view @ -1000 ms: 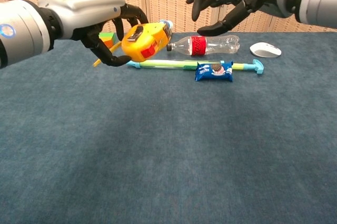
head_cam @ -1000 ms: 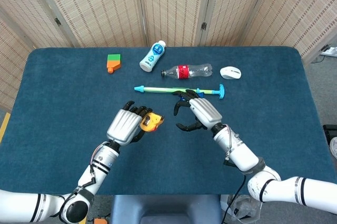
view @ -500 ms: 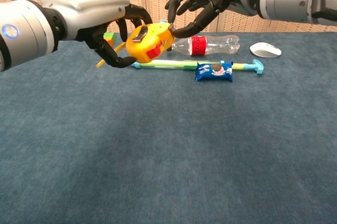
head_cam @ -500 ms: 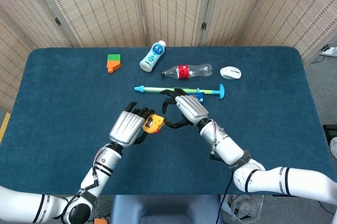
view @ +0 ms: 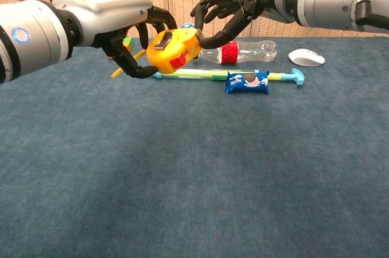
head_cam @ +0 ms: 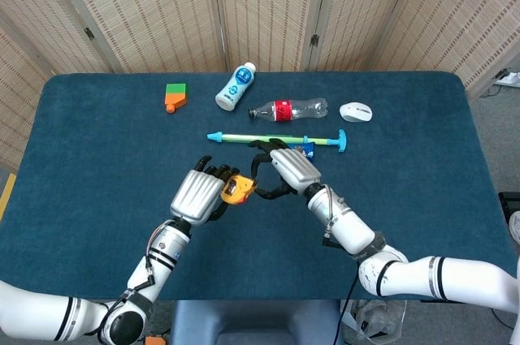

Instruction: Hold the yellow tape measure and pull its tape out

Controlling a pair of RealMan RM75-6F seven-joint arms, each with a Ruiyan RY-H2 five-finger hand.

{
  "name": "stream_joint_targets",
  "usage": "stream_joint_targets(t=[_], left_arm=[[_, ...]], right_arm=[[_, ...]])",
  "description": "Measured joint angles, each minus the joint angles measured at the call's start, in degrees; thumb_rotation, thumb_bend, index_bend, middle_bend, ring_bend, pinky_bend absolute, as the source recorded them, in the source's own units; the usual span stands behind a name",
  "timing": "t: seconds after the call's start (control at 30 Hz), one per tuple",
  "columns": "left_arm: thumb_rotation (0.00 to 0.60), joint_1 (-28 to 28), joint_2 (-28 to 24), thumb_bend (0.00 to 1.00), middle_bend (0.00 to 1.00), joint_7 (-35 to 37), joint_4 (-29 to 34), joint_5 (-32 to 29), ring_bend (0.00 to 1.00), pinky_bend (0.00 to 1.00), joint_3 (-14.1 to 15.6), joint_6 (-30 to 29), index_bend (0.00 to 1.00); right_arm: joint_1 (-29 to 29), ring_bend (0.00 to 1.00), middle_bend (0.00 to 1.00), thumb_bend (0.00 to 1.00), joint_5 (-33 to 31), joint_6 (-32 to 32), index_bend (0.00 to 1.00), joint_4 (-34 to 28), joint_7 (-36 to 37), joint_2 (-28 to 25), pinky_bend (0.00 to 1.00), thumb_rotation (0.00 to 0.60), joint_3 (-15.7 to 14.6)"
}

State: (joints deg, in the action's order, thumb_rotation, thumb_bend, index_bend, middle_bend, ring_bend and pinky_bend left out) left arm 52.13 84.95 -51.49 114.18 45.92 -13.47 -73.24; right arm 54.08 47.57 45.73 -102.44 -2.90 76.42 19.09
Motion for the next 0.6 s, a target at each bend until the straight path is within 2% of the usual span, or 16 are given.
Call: stream_joint_targets(t=[0.6], left_arm=[[0.6, 0.9, -0.16, 0.44, 0.45, 0.56, -0.61, -1.49, 0.36, 0.15, 0.62, -0.58, 0.47]], right_arm=[[0.27, 0.14, 0.16, 0.32, 0.09, 0.44, 0.57, 0.64, 0.96, 0.23, 0.0, 0.6, -1.02]])
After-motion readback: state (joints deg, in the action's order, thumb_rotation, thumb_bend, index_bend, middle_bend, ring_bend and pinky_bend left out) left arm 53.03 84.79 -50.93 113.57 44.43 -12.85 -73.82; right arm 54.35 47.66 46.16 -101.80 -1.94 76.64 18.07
